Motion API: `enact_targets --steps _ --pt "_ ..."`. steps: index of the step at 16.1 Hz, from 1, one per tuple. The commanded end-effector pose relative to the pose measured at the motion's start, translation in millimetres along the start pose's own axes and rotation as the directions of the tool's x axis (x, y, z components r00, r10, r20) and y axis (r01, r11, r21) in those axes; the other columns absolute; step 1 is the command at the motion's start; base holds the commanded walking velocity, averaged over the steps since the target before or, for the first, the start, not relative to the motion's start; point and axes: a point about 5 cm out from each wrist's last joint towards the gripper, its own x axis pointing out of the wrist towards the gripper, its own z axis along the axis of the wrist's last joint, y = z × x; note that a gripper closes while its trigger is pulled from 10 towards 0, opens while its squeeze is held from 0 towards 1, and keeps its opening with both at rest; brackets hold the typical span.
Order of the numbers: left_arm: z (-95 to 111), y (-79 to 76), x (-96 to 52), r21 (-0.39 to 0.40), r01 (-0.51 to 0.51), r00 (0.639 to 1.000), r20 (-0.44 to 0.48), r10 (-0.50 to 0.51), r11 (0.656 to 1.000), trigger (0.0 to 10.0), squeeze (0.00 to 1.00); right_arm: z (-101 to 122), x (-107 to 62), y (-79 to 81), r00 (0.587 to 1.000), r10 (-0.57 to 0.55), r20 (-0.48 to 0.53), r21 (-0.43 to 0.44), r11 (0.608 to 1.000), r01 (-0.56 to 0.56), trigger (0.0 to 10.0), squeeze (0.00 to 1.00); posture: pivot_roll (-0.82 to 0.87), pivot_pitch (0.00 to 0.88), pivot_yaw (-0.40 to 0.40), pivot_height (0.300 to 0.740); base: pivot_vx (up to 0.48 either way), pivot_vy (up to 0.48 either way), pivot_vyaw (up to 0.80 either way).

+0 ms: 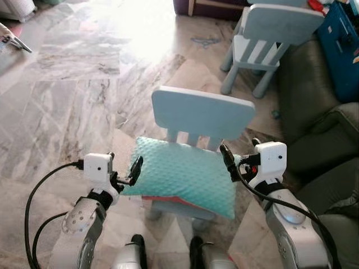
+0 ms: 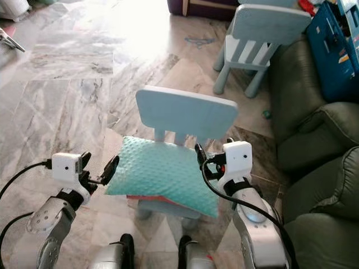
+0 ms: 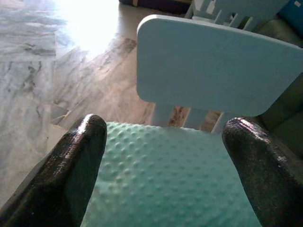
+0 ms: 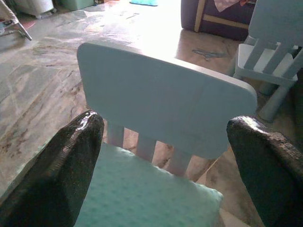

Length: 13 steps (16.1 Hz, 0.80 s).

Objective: Move the pillow to the sofa

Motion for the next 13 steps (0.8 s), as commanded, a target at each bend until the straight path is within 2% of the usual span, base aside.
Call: enact_targets --steps 1,13 --pt "-6.7 1.8 -3.2 -0.012 0.000 0.999 -0.032 0.000 1.000 10.0 0.00 -5.0 -2.2 -1.6 1.000 -0.011 -0.022 0.001 1.000 0.011 10.0 0.00 -0.02 0.255 -0.058 0.740 0.000 0.000 0.00" --pt "-15.9 4.0 -14.7 0.012 0.008 0.999 -0.049 -0.007 1.000 10.0 0.00 -5.1 -7.9 3.3 1.000 -0.014 -0.014 0.048 0.999 0.014 10.0 0.00 -0.02 0.280 -0.051 0.740 0.000 0.000 0.00"
